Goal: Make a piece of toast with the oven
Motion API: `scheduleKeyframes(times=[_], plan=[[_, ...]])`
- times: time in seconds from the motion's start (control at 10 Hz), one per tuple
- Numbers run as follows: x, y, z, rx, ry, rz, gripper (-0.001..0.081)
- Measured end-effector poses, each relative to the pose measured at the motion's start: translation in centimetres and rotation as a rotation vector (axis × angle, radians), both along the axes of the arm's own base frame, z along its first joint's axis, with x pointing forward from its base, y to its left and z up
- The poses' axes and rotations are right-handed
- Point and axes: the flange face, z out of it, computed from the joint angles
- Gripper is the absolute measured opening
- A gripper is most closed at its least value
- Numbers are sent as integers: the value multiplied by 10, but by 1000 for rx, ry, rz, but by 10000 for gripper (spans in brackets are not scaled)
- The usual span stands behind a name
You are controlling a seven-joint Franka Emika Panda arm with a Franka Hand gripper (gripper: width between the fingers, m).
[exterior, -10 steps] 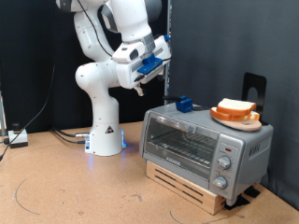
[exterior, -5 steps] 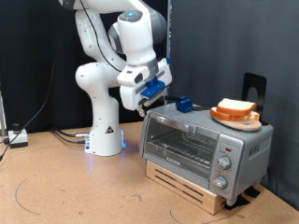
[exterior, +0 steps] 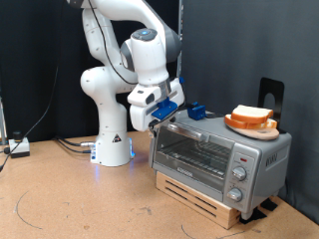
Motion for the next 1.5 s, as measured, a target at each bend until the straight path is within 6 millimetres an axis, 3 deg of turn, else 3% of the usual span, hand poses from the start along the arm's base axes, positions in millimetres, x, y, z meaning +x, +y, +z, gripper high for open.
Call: scheduleKeyframes(times=[0.4, 1.5], plan=[[7, -4, -3, -4, -3, -24, 809], [34, -76, -27, -133, 49, -121, 809]])
